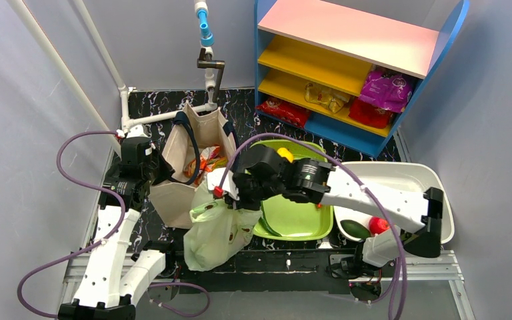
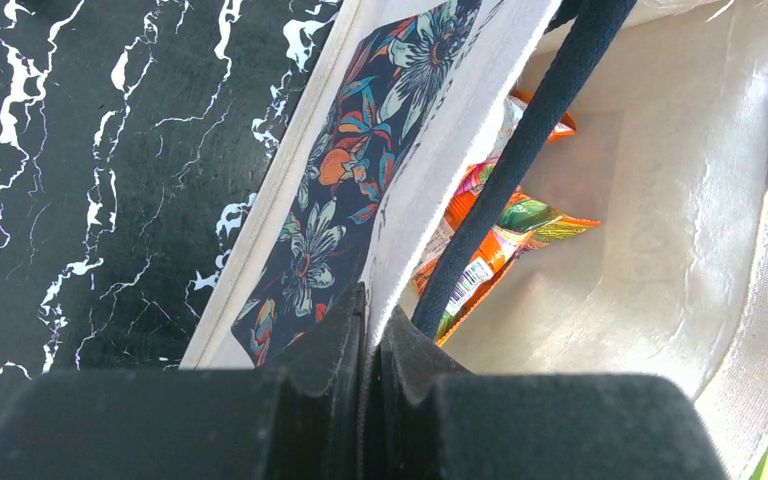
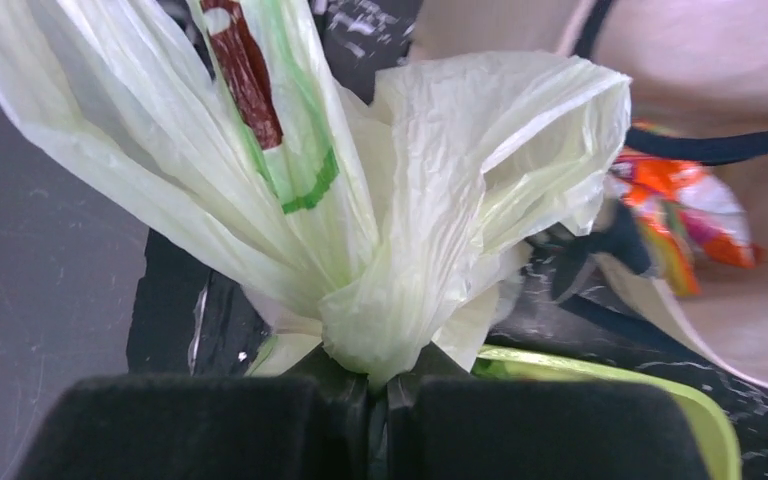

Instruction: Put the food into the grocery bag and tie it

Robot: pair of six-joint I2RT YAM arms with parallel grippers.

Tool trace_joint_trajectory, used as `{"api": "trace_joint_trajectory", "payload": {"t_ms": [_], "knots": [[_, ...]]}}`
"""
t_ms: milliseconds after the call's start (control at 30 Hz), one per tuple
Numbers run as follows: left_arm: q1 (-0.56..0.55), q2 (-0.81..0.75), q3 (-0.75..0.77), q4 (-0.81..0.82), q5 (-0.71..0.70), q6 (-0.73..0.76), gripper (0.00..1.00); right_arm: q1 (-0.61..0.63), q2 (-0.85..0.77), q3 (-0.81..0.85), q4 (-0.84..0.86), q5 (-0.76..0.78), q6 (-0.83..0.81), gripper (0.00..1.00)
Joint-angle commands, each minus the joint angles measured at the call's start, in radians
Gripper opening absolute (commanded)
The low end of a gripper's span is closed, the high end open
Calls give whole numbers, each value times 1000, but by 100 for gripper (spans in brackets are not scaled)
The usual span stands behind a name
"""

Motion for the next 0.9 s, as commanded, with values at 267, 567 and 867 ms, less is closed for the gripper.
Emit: {"api": "trace_joint_trajectory", "payload": {"t_ms": [267, 567, 867], "knots": [[-6, -16, 34, -7, 26, 19, 0, 5, -220, 76, 369, 188, 46, 1], [-30, -18, 28, -10, 17, 35, 0, 5, -247, 78, 694, 386, -42, 1], [-41, -9, 30, 0, 18, 39, 0, -12, -156, 152, 914, 460, -178, 1]]}}
